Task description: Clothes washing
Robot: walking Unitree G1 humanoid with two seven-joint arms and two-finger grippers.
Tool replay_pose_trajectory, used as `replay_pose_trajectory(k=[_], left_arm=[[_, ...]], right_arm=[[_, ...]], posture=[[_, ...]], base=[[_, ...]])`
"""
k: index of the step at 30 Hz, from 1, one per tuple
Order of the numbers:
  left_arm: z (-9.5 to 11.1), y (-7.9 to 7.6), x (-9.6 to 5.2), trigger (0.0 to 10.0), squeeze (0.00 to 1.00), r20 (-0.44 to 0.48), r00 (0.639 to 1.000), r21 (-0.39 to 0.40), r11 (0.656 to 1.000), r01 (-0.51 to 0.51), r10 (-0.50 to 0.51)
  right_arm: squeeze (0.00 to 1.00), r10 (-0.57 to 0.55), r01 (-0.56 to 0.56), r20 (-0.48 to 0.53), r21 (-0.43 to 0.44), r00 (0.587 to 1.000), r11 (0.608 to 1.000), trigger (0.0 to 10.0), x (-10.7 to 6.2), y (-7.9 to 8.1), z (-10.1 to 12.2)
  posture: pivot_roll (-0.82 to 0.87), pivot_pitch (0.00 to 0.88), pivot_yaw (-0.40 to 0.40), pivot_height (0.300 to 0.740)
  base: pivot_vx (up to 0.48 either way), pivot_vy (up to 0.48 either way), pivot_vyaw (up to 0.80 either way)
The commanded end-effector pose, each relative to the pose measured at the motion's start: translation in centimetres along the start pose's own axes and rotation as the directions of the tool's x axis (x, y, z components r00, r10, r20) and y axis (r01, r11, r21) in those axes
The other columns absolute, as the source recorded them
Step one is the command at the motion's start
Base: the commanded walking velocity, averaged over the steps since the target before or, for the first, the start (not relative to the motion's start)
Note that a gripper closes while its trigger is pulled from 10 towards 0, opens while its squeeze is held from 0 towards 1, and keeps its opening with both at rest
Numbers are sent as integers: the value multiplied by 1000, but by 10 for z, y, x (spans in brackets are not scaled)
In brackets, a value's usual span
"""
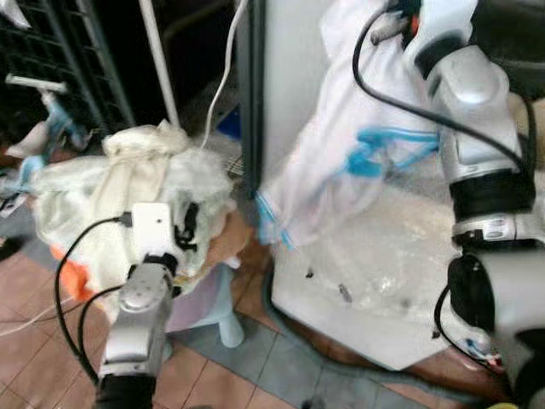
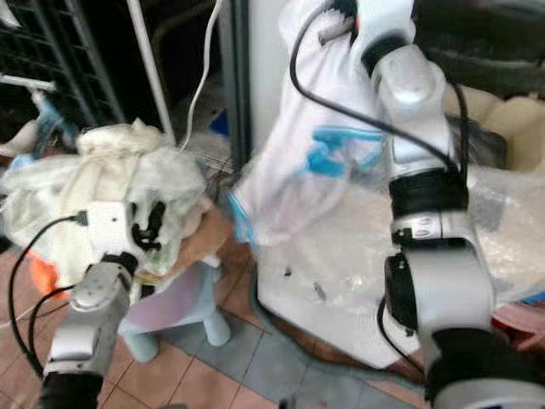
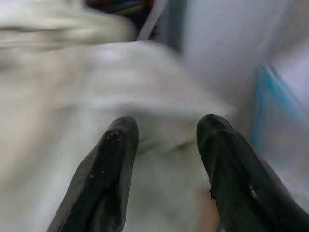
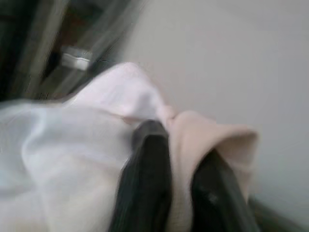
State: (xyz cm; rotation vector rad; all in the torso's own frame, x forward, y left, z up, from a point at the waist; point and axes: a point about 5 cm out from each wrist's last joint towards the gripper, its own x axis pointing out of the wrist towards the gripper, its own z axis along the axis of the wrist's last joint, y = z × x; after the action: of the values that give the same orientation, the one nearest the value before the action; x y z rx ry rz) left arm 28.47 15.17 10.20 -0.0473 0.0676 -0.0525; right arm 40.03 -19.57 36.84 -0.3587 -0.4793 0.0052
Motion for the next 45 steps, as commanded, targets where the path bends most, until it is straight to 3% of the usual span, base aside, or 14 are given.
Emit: replay_pose_trajectory(k=[1,3,6,7,9,10,13,15,16,17,20,27,29,45], left_arm=[[-7,-3,-5,10000,0,-22,1000,-13,1000,0,0],[-7,-3,-5,10000,0,-23,1000,-15,1000,-8,8],[-8,-2,-7,10000,0,-26,999,-15,1000,-20,19],[-8,-1,-7,10000,0,-28,999,-17,1000,-26,26],[-8,-1,-7,10000,0,-30,999,-19,999,-29,28],[-8,-1,-7,10000,0,-33,999,-19,999,-29,28],[-8,-1,-8,10000,0,-35,999,-11,1000,-20,20],[-9,-2,-7,10000,0,-40,999,-8,1000,-18,18],[-10,-1,-7,10000,0,-43,999,-6,1000,-16,16],[-10,-1,-7,10000,0,-47,999,-5,1000,-14,14],[-11,-2,-5,10000,0,-54,999,-3,1000,-6,6],[-12,-3,-3,10000,0,-65,998,13,1000,2,-1],[-13,-3,-3,10000,0,-75,997,18,1000,2,-1],[-13,-3,-3,10000,0,-75,997,18,1000,2,-1]], right_arm=[[0,-349,348,12,49,937,936,10000,0,-72,23],[0,-414,413,31,14,910,910,10000,-3,-87,29],[0,-393,393,27,15,919,920,10000,-4,-86,22],[0,-320,320,-19,-2,947,948,10000,-6,-72,4],[0,-263,263,-56,-5,963,965,10000,-9,-60,-11],[0,-160,164,-104,30,982,986,10000,-13,-43,-29],[0,-15,24,-195,47,981,999,10000,-24,-21,-60],[12,124,-95,-273,116,954,989,10000,-36,-4,-82],[859,192,-157,-322,130,927,979,10000,-44,4,-93],[1000,252,-209,-361,155,898,966,10000,-52,11,-104],[1000,341,-289,-432,183,835,940,10000,-69,21,-121],[1000,456,-444,-437,137,775,885,10000,-80,36,-120],[1000,510,-491,-488,179,708,853,10000,-88,44,-125],[1000,510,-491,-488,179,708,853,10000,-88,44,-125]], posture=[[-48,0,-22,740],[-44,0,-27,740],[-39,0,-33,740],[-39,0,-32,740],[-39,0,-30,740],[-40,0,-28,740],[-49,0,-18,740],[-55,0,-15,740],[-60,0,-12,740],[-65,0,-11,740],[-74,0,-6,740],[-79,0,2,740],[-74,0,1,740],[-74,0,1,740]], base=[[0,0,0],[0,0,0],[0,0,0],[0,0,0],[0,0,0],[0,0,0],[0,0,0],[0,0,0],[0,0,0],[0,0,0],[0,0,0],[0,0,0],[0,0,0],[0,0,0]])
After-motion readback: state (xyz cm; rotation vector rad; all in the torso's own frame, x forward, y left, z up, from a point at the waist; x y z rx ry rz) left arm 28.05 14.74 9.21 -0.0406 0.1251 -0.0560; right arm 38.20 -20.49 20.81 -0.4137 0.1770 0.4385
